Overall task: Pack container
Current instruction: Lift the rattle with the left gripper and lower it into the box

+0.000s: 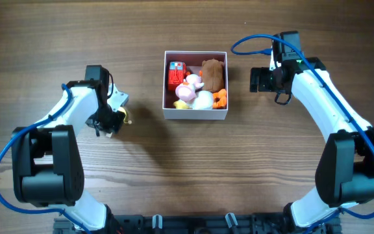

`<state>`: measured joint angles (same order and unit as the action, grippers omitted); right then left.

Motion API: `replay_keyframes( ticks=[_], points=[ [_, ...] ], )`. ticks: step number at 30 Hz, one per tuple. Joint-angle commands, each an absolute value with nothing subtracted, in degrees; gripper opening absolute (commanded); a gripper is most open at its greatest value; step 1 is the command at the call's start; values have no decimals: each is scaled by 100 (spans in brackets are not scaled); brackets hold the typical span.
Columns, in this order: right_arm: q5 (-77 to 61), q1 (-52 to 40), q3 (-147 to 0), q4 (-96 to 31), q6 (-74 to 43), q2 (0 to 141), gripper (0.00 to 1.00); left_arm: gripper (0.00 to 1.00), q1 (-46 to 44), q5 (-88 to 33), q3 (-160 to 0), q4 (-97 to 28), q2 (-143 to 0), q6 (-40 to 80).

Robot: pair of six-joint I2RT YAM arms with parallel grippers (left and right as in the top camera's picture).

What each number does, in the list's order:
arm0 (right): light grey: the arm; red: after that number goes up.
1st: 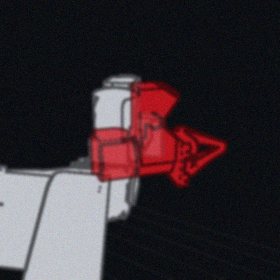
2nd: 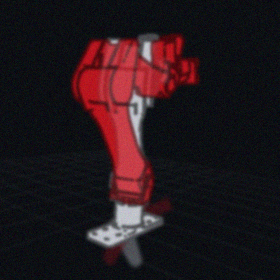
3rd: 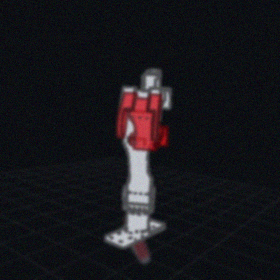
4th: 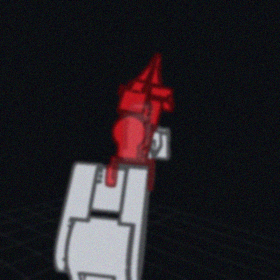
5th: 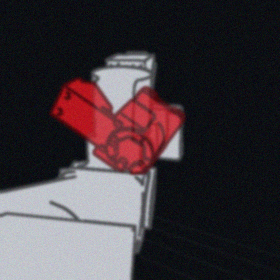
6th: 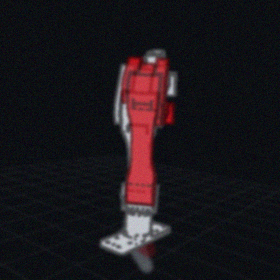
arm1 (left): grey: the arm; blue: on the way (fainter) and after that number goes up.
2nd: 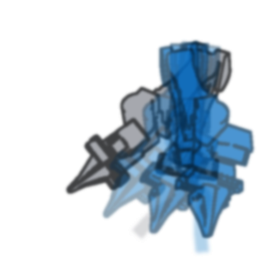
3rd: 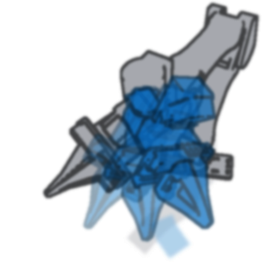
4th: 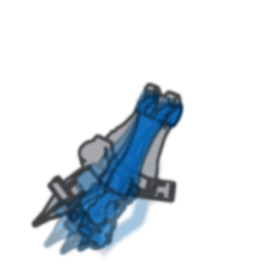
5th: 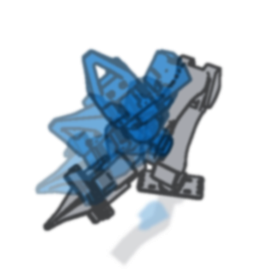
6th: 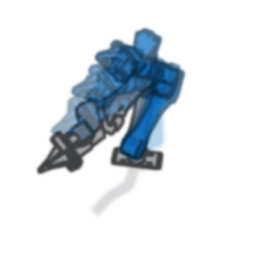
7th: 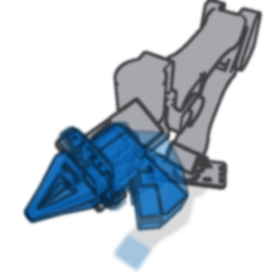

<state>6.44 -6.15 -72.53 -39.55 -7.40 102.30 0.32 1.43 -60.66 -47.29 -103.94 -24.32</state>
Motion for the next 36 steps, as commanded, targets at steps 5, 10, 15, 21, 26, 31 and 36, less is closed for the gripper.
replay_keyframes(
  ticks=[5,10,15,21,26,31,36],
  points=[
    [613,-602,-7262,-3938,-681,10180,99,4,10,97,-7194,-4735,-10353,-1319],
    [613,-602,-7262,-3938,-679,10180,100,4,-139,93,-8200,-5166,-10167,-659],
    [611,-602,-7262,-3940,-681,10180,100,4,-663,89,-8956,-5380,-9924,108],
    [613,-602,-7262,-3940,-681,10180,100,4,-1708,91,-9231,-4943,-9747,1310],
    [613,-602,-7262,-3938,-679,10180,100,4,-2383,95,-9231,-4746,-9762,2580],
    [613,-602,-7262,-3938,-681,10180,99,4,-3002,117,-9225,-4512,-9898,2947],
    [613,-602,-7262,-3938,-679,10180,99,4,-3352,117,-9225,-4272,-10379,2947]
  ],
)
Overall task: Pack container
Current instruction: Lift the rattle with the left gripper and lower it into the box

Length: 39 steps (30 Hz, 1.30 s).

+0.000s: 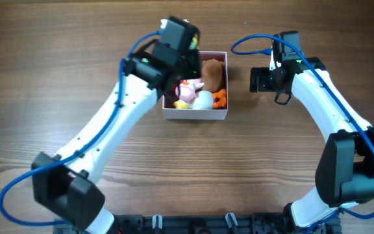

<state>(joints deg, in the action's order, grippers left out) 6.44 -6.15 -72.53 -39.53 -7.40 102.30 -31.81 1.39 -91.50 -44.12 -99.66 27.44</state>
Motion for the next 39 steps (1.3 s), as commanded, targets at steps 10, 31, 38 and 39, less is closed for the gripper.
replay_keyframes(
  ticks=[10,31,38,39],
  points=[
    [613,-602,-7262,-3938,-679,10180,100,4,-3435,165,-9225,-3913,-11343,2873],
    [613,-602,-7262,-3938,-679,10180,100,47,-3435,351,-9227,-4176,-11410,2875],
    [613,-602,-7262,-3938,-681,10180,99,36,-3428,351,-9227,-3979,-11336,2877],
    [613,-602,-7262,-3940,-679,10180,99,34,-3430,353,-9227,-3924,-11336,2877]
  ],
)
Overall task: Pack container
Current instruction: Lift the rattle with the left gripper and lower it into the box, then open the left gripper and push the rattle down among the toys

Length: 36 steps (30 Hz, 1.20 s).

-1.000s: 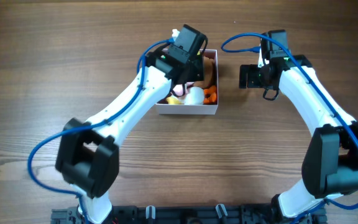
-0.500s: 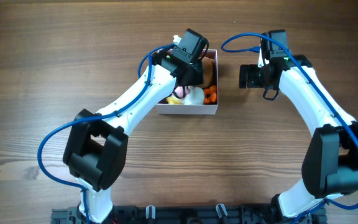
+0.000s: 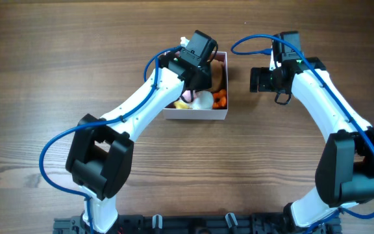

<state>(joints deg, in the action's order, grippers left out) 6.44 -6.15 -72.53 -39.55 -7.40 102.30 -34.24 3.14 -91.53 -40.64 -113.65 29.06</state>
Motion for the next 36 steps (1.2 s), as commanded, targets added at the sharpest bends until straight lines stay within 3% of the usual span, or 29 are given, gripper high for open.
replay_keyframes(
  ticks=[1,3,9,23,36],
  points=[
    [613,-602,-7262,-3938,-679,10180,99,34,-3428,362,-9227,-3876,-11336,2877],
    [613,-602,-7262,-3938,-679,10180,99,31,-3428,552,-9225,-3763,-11336,2877],
    [613,-602,-7262,-3938,-681,10180,100,4,-3428,808,-9225,-3404,-11360,2877],
    [613,-602,-7262,-3940,-681,10180,100,6,-3428,801,-9220,-3363,-12451,2875],
    [613,-602,-7262,-3938,-681,10180,99,7,-3428,805,-9229,-3573,-11898,2873]
  ],
)
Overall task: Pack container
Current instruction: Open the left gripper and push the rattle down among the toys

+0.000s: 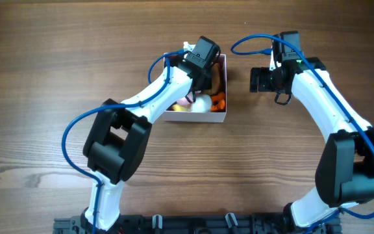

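Observation:
The white square box [197, 116] stands at the table's middle back. Showing inside it are a brown plush [218, 75], an orange toy [220, 99], a white round toy [204, 103] and pink and yellow pieces at the front left. My left gripper [200, 67] reaches over the box's back middle; its wrist hides the fingers and whatever is between them. Just right of the box, apart from it, my right gripper [260, 79] hovers, and its jaws cannot be made out.
The left arm's white link [149, 99] slants over the box's left half and hides that side's contents. Blue cables loop beside both arms. Bare wooden table lies to the left, front and back of the box.
The left gripper has shifted slightly right and back over the box, and the arm's base link has swung rightward. The right arm has not moved.
At first the left gripper was low on the table left of the box, at a small yellow-and-white thing. Then it was over the box's back left corner, then over its middle, where it still is. That table spot is now bare. The right arm stayed put.

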`<state>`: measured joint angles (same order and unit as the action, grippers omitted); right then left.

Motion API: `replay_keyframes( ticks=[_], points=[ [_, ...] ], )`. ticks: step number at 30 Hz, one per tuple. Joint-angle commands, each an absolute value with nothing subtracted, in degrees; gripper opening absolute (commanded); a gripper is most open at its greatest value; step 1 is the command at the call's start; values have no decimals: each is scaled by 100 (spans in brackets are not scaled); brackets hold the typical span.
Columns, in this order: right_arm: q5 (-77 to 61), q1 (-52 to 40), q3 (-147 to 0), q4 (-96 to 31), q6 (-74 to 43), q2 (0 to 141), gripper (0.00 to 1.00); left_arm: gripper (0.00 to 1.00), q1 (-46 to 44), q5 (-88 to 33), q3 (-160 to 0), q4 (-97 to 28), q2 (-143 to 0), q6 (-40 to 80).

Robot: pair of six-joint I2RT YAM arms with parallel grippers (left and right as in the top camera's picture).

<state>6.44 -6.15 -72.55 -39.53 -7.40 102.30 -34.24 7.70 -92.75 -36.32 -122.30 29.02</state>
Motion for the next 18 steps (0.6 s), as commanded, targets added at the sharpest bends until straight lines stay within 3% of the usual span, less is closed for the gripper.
replay_keyframes(
  ticks=[1,18],
  points=[
    [613,-602,-7262,-3938,-681,10180,99,8,-3428,805,-9229,-3527,-11793,2875],
    [613,-602,-7262,-3938,-681,10180,100,14,-3430,952,-9203,-5229,-11100,2882]
  ],
)
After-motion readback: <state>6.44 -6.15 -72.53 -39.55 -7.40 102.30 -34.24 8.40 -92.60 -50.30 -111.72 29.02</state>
